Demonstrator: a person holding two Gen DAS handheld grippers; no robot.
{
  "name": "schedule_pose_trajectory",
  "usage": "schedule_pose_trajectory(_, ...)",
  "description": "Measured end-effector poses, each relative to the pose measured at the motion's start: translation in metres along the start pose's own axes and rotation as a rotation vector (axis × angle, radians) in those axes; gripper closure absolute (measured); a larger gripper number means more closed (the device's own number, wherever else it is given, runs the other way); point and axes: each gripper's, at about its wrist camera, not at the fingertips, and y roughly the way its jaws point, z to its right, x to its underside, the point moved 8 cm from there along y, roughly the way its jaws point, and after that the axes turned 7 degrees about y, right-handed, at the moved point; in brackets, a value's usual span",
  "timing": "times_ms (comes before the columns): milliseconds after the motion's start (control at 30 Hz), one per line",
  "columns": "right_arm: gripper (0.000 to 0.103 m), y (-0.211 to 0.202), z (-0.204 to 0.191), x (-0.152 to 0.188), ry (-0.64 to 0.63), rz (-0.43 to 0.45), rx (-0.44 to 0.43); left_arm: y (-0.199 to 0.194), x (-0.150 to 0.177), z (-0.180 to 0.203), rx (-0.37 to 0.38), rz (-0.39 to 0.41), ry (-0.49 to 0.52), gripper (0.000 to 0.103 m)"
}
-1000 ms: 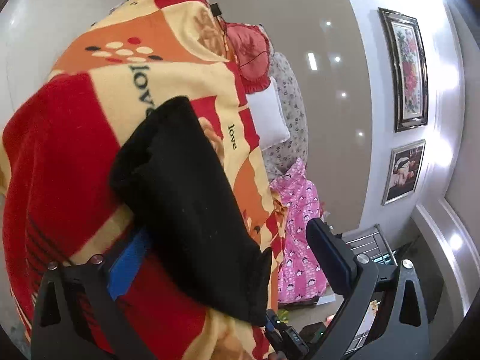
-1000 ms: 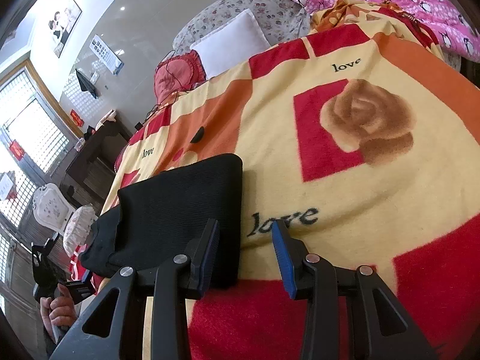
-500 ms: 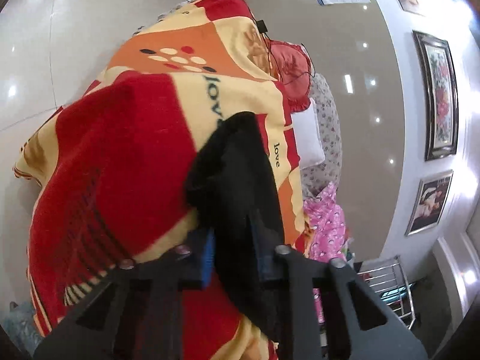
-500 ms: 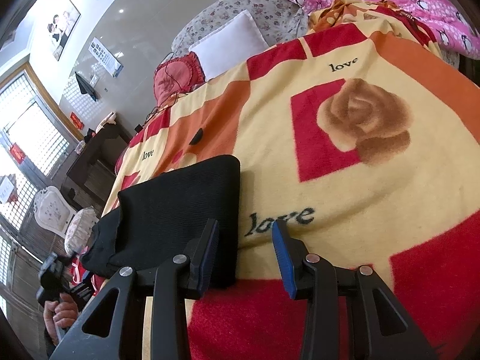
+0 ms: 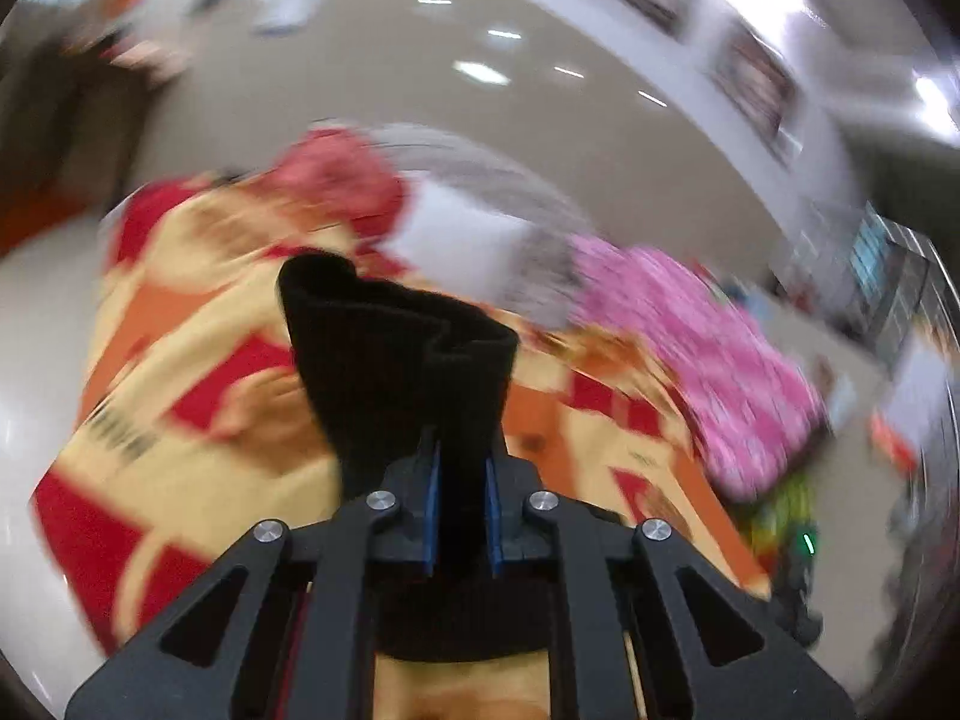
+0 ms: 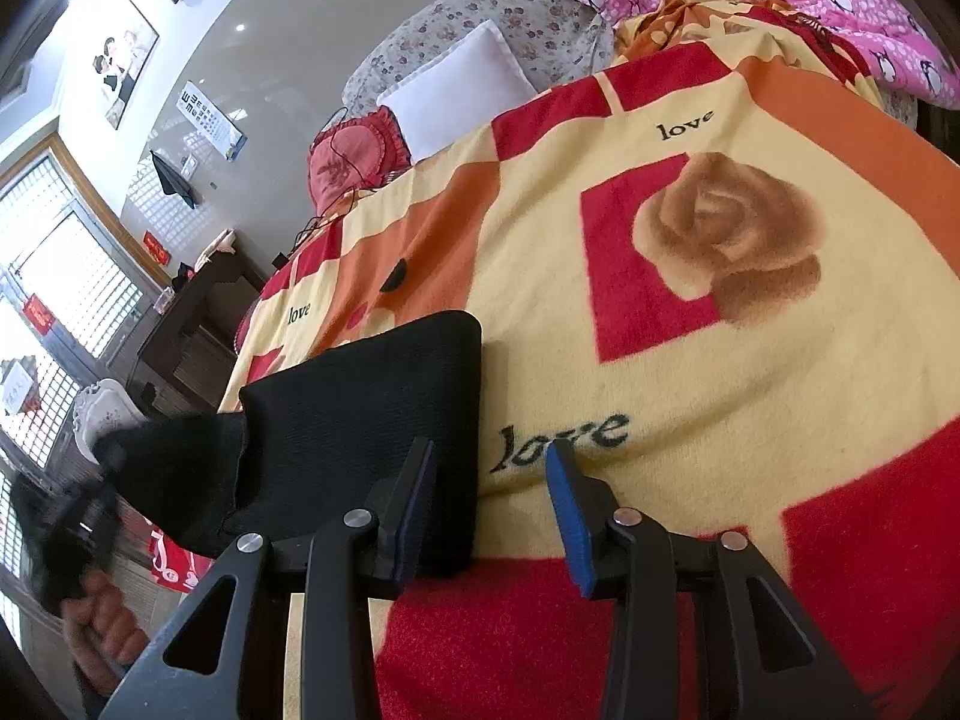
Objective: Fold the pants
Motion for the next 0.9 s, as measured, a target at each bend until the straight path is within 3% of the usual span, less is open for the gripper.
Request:
schedule_pose_trajectory(167,0.062,-0.002,0.001,0.0,0.003,0.006,-0.003,0.029,0.012,0.085,0.146,-0.108,0.199,0.094)
schedule_pose_trajectory(300,0.062,-0.003,0.004,0.0,0.023,0.007,-0.015,0.056,0.026,0.118,0.156,-0.187,0.251,0.094)
schedule_pose_trajectory(567,0.062,-0.007,0.015,-0.002,0.097,0.015,-0.053,0.089,0.072,0.144,0.152,-0.328,0.275,0.094)
schedule_pose_trajectory(900,0.061,-0.007,0.012,-0.001,0.096,0.016,-0.047,0.111,0.098,0.159,0.154,-0.385,0.28,0.094)
